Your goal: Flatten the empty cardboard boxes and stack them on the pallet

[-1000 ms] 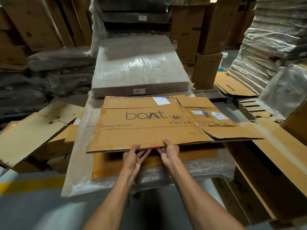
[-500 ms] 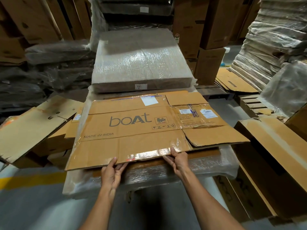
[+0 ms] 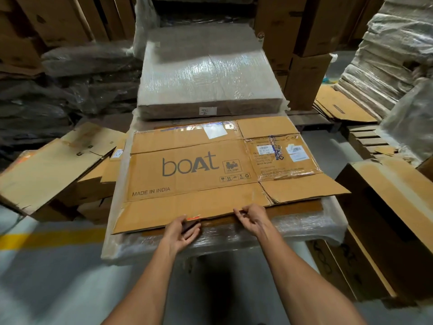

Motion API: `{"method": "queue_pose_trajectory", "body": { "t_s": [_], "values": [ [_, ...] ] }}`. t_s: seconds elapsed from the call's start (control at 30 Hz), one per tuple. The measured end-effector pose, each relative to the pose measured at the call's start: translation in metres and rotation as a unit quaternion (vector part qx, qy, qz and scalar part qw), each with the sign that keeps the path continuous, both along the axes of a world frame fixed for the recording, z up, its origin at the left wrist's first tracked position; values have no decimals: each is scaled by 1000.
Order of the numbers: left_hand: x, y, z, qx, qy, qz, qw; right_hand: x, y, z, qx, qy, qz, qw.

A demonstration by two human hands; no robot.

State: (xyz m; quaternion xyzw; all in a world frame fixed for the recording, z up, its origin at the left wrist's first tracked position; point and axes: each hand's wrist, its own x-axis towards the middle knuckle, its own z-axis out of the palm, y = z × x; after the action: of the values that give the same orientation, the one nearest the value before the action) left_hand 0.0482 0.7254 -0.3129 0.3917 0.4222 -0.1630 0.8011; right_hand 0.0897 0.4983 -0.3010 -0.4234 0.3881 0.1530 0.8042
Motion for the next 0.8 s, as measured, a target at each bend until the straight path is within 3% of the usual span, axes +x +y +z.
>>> {"method": "queue_pose_trajectory", "body": {
  "t_s": [0.17, 0.27, 0.6, 0.8],
  "values": [
    [3, -34, 3, 73, 39, -155, 984, -23, -15, 8, -34, 6, 89, 995],
    [6, -60, 3, 138, 28, -223, 965, -36, -43, 9, -69, -5, 88, 994],
    [20, -227, 40, 193, -147, -357, 902, -66, -205, 57, -253, -111, -81, 958],
    [-1, -412, 78, 237, -298, -427, 820, -99, -379, 92, -374, -152, -172, 899]
  ]
}}
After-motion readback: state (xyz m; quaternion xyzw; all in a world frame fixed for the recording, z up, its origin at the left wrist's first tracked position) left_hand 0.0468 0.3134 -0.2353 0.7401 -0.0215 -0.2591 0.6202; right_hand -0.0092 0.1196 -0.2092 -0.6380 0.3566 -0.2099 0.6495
